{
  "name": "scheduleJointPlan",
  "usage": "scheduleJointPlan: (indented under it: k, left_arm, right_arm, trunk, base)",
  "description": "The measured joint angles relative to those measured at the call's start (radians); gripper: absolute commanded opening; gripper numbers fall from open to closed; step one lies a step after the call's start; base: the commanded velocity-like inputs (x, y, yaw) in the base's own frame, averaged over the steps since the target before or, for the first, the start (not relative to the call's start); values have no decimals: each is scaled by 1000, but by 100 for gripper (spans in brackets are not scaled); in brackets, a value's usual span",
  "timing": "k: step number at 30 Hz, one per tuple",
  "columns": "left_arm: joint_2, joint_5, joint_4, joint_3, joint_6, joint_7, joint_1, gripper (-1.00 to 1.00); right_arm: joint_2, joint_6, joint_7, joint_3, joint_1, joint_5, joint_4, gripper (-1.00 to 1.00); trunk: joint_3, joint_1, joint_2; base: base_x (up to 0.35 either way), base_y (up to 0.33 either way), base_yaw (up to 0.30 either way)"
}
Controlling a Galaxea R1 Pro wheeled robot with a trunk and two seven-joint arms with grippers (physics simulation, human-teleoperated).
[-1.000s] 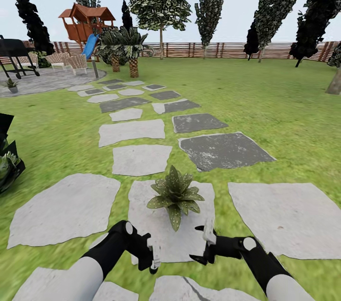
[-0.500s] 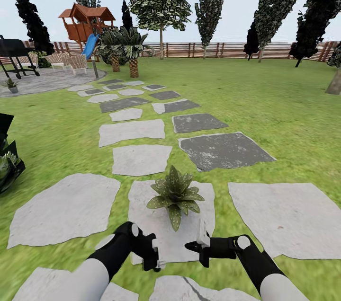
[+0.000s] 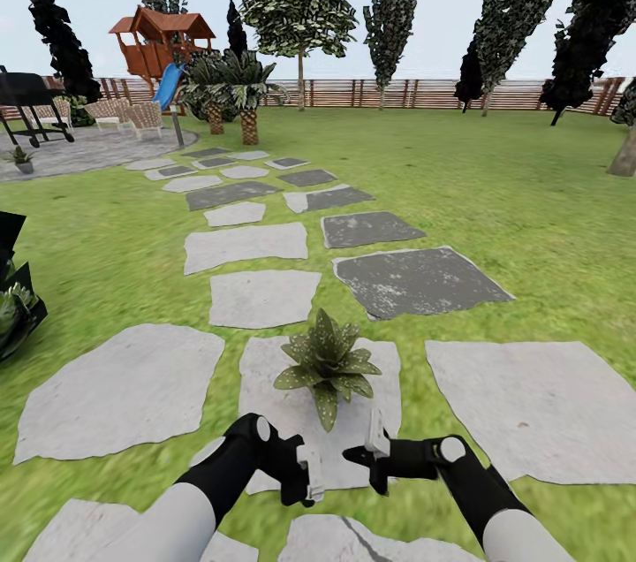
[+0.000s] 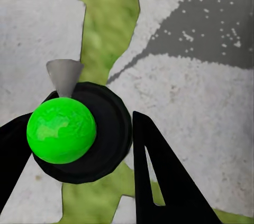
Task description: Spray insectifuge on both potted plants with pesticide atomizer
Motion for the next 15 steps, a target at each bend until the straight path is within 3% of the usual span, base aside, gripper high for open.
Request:
scheduleJointPlan:
  k: [9,15]
  left_arm:
    - [-2,6,-4,0,1,2,0,-100]
    - [-2,23,-6,0,0,42,0,-100]
  right_arm:
    - [18,0,0,1,0,-1,-6,-100]
    - [19,0,0,1,-1,-1,-10,-100]
  trunk:
    - [0,0,0]
    - [0,0,0]
  base:
    - [0,0,0]
    - [0,0,0]
